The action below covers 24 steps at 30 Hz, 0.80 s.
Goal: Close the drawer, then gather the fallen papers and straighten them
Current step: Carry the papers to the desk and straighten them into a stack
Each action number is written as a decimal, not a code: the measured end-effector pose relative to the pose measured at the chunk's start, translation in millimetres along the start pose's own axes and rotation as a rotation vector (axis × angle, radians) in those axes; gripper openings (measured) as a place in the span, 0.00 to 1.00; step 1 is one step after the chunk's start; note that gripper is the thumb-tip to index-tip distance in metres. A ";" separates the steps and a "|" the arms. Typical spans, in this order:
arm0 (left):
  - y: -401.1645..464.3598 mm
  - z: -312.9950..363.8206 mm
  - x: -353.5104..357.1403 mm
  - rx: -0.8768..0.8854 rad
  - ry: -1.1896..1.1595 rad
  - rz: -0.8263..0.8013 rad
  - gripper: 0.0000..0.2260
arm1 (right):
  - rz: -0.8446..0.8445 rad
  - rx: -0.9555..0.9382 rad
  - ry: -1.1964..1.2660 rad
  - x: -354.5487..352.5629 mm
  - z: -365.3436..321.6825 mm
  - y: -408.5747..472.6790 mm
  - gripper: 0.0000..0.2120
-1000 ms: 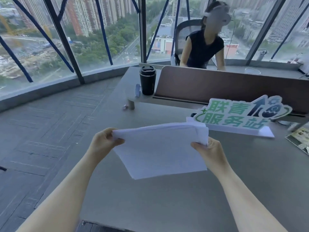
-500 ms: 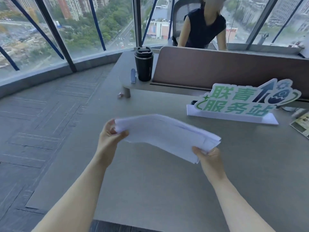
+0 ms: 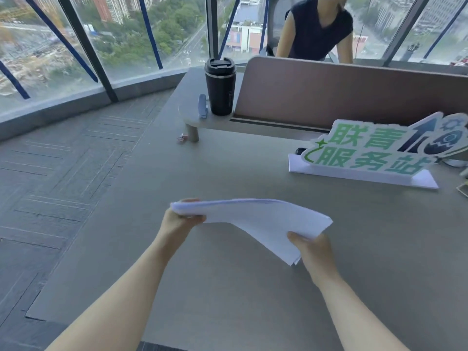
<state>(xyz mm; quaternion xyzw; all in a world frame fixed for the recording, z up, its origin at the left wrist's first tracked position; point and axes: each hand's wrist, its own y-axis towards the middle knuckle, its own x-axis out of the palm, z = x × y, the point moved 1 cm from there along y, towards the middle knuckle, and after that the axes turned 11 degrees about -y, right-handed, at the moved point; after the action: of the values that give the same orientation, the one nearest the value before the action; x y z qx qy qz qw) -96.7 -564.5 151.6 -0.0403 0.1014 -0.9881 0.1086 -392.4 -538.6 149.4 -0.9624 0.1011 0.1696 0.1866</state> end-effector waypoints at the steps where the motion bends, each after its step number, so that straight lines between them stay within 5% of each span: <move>1: 1.5 -1.2 2.3 0.023 0.005 0.019 0.12 | 0.021 -0.010 0.012 0.7 -0.5 1.0 0.08; 9: 5.8 -30.9 6.0 -0.106 0.021 0.038 0.10 | -0.001 0.085 -0.088 16.9 25.3 3.6 0.05; 15: 20.5 -6.4 -15.6 0.070 -0.001 0.192 0.05 | 0.059 -0.107 -0.105 39.8 -10.7 5.7 0.05; 19: 42.3 11.1 -72.4 0.070 0.130 0.312 0.05 | -0.091 -0.179 -0.187 89.9 -43.9 15.7 0.08; 24: 81.1 5.0 -135.8 -0.028 0.416 0.392 0.10 | -0.288 -0.054 -0.369 174.0 -54.4 39.6 0.06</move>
<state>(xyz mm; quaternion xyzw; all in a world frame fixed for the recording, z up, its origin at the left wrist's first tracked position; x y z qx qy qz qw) 52.7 -612.6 131.8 0.1820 0.1411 -0.9338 0.2739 -226.5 -618.9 120.6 -0.9242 -0.0775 0.3170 0.1982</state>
